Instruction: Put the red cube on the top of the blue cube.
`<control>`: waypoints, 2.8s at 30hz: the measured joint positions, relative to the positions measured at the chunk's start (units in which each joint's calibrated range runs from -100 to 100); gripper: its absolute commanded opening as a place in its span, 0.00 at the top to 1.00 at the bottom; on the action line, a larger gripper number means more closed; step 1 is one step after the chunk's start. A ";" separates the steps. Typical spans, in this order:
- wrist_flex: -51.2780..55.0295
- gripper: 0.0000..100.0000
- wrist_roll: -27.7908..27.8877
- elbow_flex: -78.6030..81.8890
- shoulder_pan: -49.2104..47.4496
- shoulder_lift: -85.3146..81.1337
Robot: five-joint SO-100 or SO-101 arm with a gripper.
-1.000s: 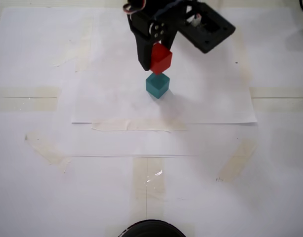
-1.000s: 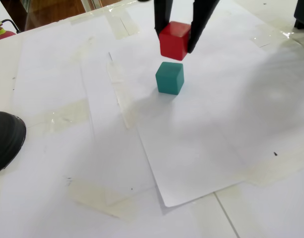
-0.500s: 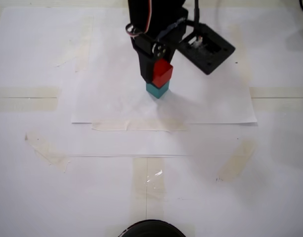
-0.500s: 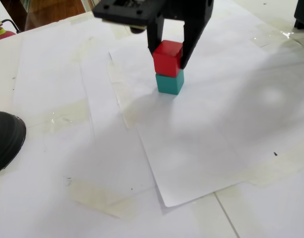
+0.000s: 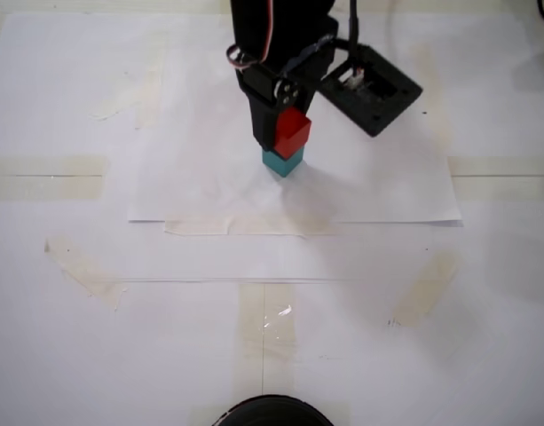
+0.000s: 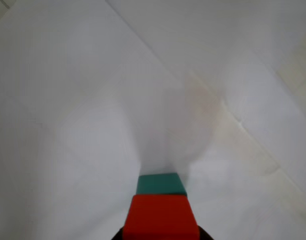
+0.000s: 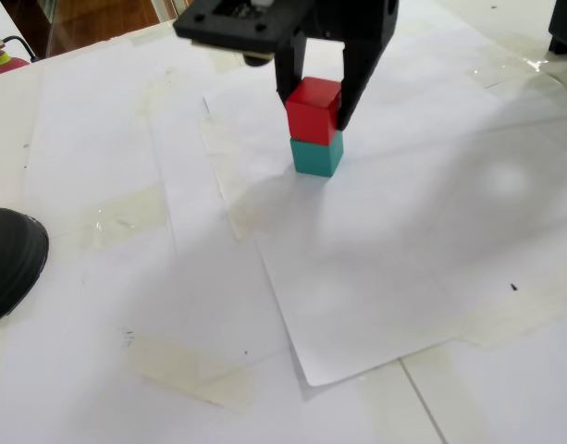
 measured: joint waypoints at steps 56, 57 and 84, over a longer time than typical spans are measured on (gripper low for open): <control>10.00 0.93 -15.48 54.95 -5.92 -77.83; 10.00 0.96 -15.82 57.39 -5.92 -80.52; -9.52 1.00 -17.68 88.03 6.58 -105.42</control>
